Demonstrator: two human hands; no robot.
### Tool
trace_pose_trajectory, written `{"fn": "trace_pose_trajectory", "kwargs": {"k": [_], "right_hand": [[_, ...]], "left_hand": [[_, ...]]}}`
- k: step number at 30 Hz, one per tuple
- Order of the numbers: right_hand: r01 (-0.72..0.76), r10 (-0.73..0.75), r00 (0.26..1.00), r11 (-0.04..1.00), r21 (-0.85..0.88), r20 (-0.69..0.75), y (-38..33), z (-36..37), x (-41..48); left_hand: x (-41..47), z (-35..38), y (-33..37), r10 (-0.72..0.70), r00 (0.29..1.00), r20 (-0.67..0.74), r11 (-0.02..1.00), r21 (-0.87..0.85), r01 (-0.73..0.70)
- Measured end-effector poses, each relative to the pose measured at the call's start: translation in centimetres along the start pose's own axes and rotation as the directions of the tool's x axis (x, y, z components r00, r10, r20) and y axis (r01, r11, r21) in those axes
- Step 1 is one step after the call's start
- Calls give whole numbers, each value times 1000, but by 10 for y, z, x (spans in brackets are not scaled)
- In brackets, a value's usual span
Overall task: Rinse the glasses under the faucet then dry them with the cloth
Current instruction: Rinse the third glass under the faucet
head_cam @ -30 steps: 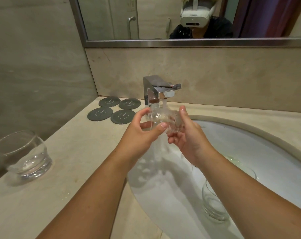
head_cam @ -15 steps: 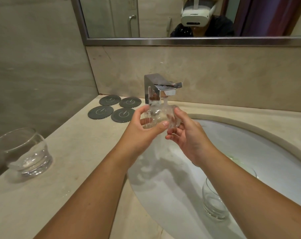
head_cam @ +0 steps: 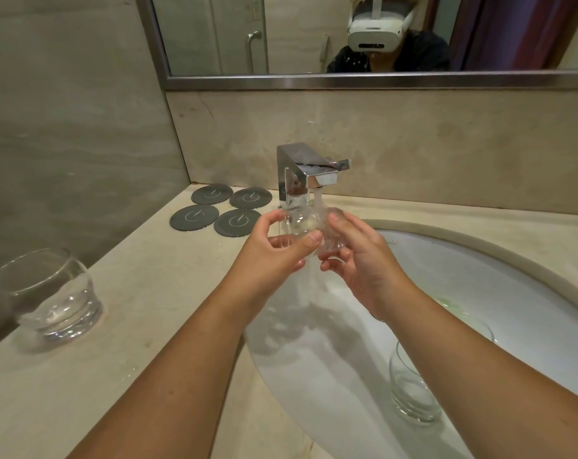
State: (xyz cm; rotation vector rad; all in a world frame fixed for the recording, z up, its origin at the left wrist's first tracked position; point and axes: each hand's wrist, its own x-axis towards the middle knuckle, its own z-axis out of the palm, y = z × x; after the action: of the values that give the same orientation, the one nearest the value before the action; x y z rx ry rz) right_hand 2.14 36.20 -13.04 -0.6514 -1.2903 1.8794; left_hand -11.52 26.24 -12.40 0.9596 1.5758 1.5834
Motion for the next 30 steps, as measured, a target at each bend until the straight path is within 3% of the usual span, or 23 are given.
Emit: {"fn": "trace_pose_trajectory", "kwargs": {"k": [6, 13, 17, 22, 30], "right_hand": [[29, -29, 999, 1000, -1, -44, 1, 0, -1], [8, -8, 1000, 1000, -17, 28, -4, -3, 1], [32, -31, 999, 999, 22, -13, -2, -1, 2], [41, -35, 996, 997, 66, -78, -2, -3, 2], [-76, 77, 997, 996, 39, -16, -3, -3, 3]], "left_hand": [[-7, -1, 6, 122, 991, 46, 972, 196, -129], [-5, -1, 6, 73, 997, 9, 992, 101, -74], [-3, 0, 2, 42, 999, 32, 998, 46, -44], [-4, -2, 2, 61, 997, 53, 986, 150, -68], [-6, -3, 6, 59, 998, -10, 986, 155, -57]]}}
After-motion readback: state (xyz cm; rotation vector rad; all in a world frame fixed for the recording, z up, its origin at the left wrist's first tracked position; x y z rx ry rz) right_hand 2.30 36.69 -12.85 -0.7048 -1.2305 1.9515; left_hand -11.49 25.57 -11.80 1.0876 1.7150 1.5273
